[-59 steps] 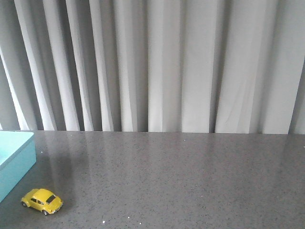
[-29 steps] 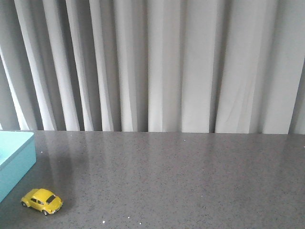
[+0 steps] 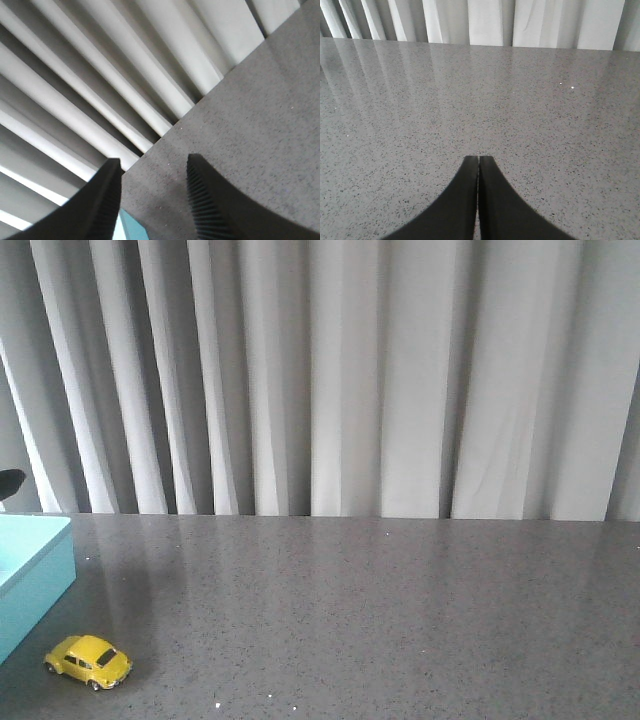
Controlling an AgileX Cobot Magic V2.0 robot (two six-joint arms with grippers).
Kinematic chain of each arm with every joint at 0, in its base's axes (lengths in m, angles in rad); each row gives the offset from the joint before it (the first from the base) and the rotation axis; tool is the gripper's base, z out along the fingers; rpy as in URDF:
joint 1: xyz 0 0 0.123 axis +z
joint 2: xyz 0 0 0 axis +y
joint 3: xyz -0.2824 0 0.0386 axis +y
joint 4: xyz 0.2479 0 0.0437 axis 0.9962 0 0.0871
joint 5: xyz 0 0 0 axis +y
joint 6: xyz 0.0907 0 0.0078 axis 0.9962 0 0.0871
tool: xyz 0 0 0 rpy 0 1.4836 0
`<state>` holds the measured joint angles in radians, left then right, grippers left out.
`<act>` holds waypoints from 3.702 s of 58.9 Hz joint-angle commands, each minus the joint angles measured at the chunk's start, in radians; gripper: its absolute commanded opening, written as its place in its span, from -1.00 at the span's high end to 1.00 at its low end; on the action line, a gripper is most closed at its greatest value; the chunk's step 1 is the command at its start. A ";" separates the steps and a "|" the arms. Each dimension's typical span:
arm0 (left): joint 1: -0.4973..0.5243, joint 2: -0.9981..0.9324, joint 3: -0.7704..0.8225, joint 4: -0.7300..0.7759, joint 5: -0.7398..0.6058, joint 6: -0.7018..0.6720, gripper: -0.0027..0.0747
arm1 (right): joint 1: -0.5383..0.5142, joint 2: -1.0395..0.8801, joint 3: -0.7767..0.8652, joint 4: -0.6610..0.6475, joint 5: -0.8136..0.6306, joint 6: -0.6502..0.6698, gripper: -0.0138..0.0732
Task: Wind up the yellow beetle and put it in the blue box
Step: 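Lower the open left gripper over the yellow car, then close the left gripper on the car and lift it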
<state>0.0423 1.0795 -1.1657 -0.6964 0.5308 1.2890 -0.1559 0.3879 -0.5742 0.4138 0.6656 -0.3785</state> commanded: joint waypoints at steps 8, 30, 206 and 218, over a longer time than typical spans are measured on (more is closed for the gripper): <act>-0.007 0.205 -0.210 0.104 0.142 -0.016 0.11 | -0.002 0.007 -0.026 0.009 -0.064 -0.003 0.70; -0.007 0.408 -0.262 0.387 0.212 -0.016 0.11 | -0.002 0.007 -0.026 0.009 -0.065 -0.003 0.70; -0.054 0.837 -0.262 0.367 0.113 0.138 0.82 | -0.002 0.007 -0.026 0.009 -0.065 -0.003 0.70; -0.055 0.836 -0.262 0.320 0.084 0.141 0.95 | -0.002 0.007 -0.026 0.009 -0.065 -0.003 0.70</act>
<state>-0.0048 1.9455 -1.4118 -0.3271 0.6166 1.4386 -0.1559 0.3879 -0.5742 0.4106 0.6656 -0.3785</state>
